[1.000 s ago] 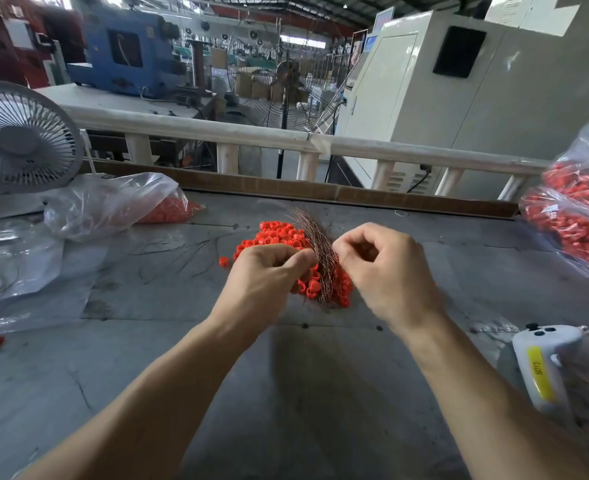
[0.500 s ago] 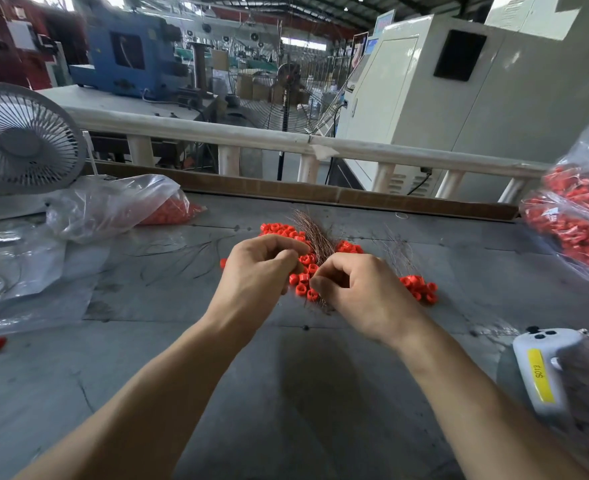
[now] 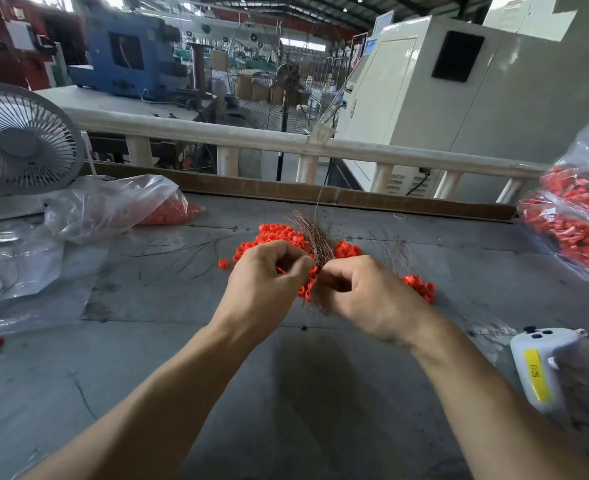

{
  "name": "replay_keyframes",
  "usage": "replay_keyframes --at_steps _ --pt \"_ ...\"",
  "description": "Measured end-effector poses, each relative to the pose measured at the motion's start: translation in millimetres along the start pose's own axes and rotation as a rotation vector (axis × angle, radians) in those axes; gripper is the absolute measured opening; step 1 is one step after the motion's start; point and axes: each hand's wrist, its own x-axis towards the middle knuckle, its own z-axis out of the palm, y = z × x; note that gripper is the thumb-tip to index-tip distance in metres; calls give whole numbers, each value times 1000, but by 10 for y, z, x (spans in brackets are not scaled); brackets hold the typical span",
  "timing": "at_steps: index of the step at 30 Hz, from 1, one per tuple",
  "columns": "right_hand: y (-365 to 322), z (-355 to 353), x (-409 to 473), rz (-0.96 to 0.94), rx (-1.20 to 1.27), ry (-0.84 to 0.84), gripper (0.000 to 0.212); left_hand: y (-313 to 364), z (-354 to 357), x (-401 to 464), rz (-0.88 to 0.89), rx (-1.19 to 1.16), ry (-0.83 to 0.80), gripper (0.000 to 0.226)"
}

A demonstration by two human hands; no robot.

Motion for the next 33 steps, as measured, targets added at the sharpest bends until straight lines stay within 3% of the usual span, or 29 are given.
replay_keyframes --at_steps 6,9,11,15,20,33 --pt "20 11 -3 65 32 -142 8 -8 -14 26 29 38 28 17" --pt "43 -4 19 4 49 15 11 -15 -33 34 7 13 -17 19" --pt "41 -19 54 -15 195 163 17 -9 -22 19 7 39 -106 22" --pt "-6 29 79 -36 437 278 28 -3 58 -13 7 177 -219 27" --pt "-43 95 96 -65 492 368 7 8 121 -46 -30 235 -303 24" --pt "-51 86 110 110 773 478 13 1 142 -59 45 396 -327 24"
